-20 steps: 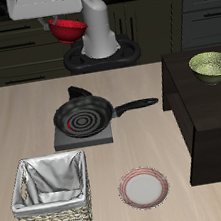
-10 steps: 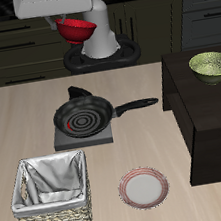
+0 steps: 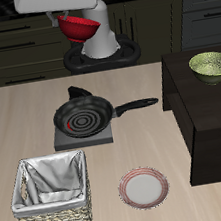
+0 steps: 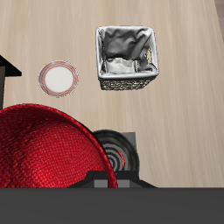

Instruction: Place the red bowl in the basket

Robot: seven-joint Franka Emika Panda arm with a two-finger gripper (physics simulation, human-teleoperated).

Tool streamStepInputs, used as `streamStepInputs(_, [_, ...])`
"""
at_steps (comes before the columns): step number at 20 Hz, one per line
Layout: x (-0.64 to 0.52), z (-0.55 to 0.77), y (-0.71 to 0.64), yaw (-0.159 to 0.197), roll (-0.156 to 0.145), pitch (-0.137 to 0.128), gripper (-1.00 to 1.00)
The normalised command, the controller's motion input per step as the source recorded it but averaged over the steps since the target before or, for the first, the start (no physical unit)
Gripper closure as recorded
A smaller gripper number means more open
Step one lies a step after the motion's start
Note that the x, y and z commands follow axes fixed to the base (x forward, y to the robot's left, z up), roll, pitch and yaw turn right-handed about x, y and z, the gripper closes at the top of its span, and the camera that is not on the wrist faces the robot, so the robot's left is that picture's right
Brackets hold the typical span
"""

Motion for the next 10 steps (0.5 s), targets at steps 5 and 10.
streamStepInputs(5, [0.37, 0.08, -0.2, -0.038, -0.085, -0.004, 1.0])
streamStepInputs(10, [0.3, 0.1, -0.15, -0.001, -0.064, -0.01, 1.0])
